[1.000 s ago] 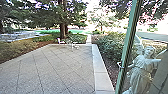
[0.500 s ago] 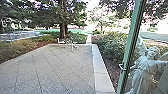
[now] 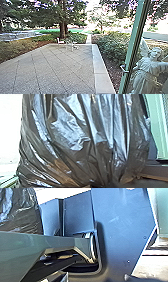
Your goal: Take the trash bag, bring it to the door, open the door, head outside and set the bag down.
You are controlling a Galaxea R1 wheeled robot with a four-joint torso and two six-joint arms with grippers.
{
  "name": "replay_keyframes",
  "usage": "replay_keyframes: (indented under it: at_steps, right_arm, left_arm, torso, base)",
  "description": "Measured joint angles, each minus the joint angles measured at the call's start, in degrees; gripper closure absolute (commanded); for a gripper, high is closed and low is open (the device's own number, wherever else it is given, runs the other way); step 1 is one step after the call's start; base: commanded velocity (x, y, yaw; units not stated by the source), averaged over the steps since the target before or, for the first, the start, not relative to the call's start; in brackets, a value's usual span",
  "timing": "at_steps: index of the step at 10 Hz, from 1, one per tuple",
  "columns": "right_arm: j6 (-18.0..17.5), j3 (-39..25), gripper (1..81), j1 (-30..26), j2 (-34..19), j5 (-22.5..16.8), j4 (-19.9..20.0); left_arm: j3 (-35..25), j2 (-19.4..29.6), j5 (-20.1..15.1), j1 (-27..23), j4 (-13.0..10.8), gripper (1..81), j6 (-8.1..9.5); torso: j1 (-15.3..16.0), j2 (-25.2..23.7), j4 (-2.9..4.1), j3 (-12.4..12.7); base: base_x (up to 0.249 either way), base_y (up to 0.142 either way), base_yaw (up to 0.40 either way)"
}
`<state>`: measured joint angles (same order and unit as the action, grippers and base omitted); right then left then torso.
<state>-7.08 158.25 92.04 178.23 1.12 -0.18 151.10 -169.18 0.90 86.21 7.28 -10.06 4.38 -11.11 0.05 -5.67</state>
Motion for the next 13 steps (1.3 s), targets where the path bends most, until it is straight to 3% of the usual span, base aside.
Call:
replay_keyframes:
  at_steps: [4, 13]
  right_arm:
    - [0.00, 0.00, 1.0, 0.00, 0.00, 0.00, 0.00]
    - [0.41, -0.02, 1.0, -0.41, 0.00, 0.17, -0.06]
  left_arm:
    - [0.00, -0.02, 0.00, 0.00, 0.00, 81.1, 0.02]
    - [0.00, 0.13, 0.00, -0.61, 0.00, 81.1, 0.02]
  torso:
    - [0.02, 0.00, 0.00, 0.00]
    - [0.09, 0.06, 0.00, -0.05]
  base:
    - [0.101, 0.000, 0.000]
    - [0.101, 0.072, 0.000]
